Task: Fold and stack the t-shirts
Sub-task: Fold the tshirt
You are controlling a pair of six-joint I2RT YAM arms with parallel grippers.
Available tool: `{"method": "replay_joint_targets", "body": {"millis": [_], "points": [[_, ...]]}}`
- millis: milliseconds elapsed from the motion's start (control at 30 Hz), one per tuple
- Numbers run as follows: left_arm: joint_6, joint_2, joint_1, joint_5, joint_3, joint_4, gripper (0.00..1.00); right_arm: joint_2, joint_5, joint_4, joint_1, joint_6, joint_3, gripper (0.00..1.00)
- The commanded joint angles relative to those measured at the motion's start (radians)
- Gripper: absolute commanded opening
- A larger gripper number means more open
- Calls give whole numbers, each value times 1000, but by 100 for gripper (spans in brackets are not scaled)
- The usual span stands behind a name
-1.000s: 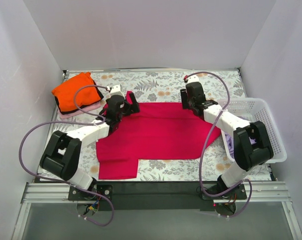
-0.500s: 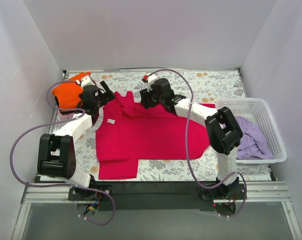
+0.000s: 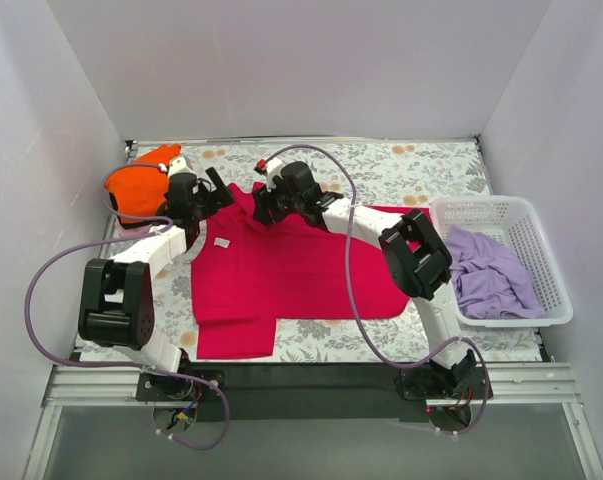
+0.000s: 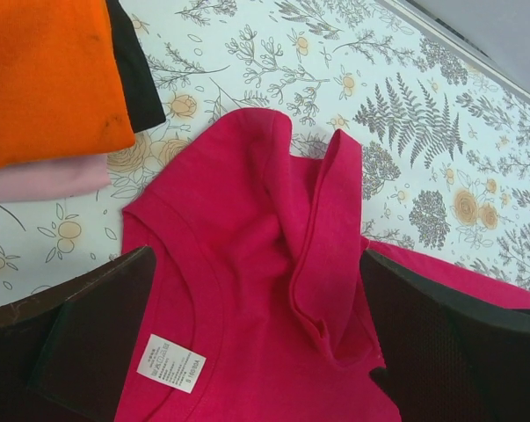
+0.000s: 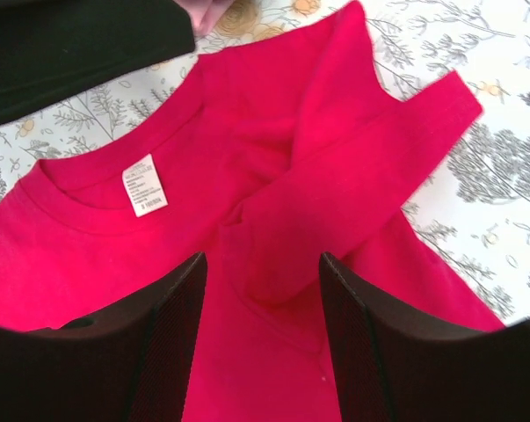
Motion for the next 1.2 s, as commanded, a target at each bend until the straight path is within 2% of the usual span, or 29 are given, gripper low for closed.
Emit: {"method": "replay_joint_targets", "body": {"millis": [0, 733, 800, 1000, 1033, 1067, 1133, 1167], "points": [[0, -13, 7, 12, -9, 3, 94, 20, -16, 19, 32, -3, 74, 49], [9, -30, 16, 37, -16, -11, 94, 177, 191, -202, 87, -32, 272, 48], [10, -33, 18, 37, -20, -11, 94, 184, 186, -203, 87, -32, 286, 45], [9, -36, 23, 45, -23, -8, 94, 206, 131, -205, 90, -42, 307, 26], [9, -36, 24, 46, -23, -6, 94, 206, 120, -203, 90, -46, 309, 15], [9, -36, 24, 52, -23, -6, 94, 206, 116, -205, 90, -49, 307, 10], [9, -36, 24, 61, -23, -4, 94, 195, 116, -202, 92, -57, 297, 1], [7, -36, 24, 74, -23, -3, 94, 184, 117, -190, 92, -66, 266, 1]]}}
